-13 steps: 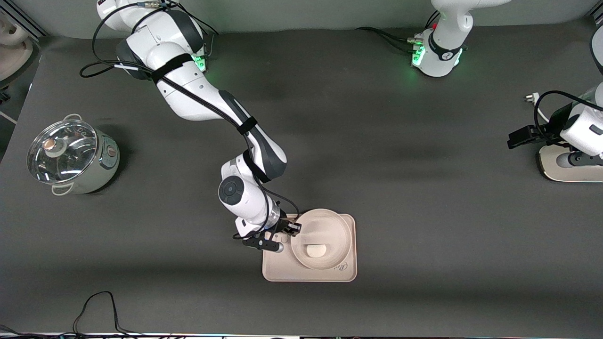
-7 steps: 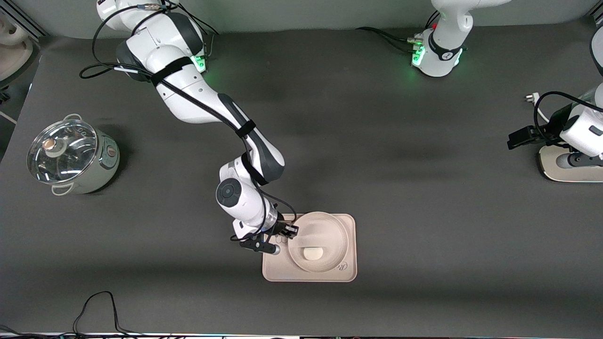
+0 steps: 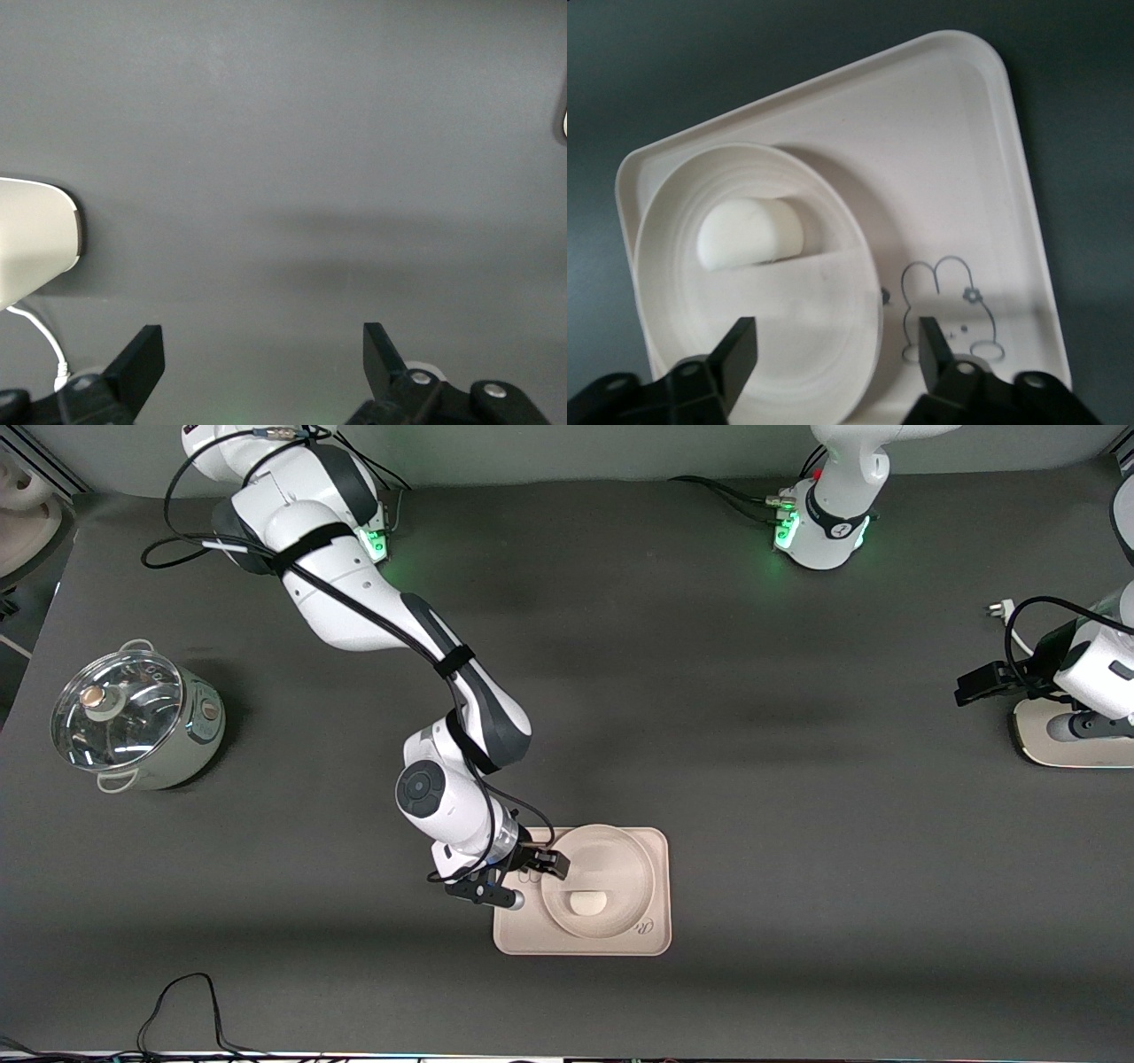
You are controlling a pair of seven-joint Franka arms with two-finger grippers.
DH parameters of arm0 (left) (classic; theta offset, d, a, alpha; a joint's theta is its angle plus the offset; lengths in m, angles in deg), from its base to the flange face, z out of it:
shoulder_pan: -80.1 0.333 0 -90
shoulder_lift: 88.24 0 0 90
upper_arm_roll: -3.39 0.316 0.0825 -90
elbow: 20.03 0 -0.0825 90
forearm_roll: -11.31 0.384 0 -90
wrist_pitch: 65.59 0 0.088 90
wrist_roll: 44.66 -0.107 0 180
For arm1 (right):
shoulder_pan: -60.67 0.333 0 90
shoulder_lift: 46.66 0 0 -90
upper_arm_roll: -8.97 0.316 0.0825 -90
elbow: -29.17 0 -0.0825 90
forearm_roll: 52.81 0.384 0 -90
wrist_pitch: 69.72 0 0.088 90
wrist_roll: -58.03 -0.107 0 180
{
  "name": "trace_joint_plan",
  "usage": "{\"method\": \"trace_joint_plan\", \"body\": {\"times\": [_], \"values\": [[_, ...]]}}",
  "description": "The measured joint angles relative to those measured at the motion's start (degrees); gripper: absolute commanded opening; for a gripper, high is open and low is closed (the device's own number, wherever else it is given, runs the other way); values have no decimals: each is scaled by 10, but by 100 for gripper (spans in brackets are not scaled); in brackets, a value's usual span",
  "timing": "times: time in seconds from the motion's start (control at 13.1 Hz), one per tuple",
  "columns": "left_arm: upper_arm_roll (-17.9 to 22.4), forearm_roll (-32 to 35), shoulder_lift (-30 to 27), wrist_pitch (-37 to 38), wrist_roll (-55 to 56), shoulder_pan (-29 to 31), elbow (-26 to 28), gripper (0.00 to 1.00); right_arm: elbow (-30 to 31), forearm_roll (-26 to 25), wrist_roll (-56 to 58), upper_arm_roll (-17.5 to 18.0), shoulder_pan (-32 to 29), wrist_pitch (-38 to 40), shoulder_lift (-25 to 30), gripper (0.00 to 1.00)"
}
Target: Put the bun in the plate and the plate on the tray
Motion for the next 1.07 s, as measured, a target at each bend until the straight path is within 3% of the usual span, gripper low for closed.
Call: {"method": "trace_joint_plan", "body": {"times": [0.53, 0.84, 1.07], "values": [[0, 0, 0, -1, 0, 1, 0, 100, 8, -15, 3, -63, -22, 303, 205, 100], [0, 0, 0, -1, 0, 2, -1, 100, 117, -54, 100, -65, -90, 404, 370, 100], [0, 0, -1, -2, 0, 2, -1, 100, 203, -95, 177, -65, -135, 414, 466, 100]]}}
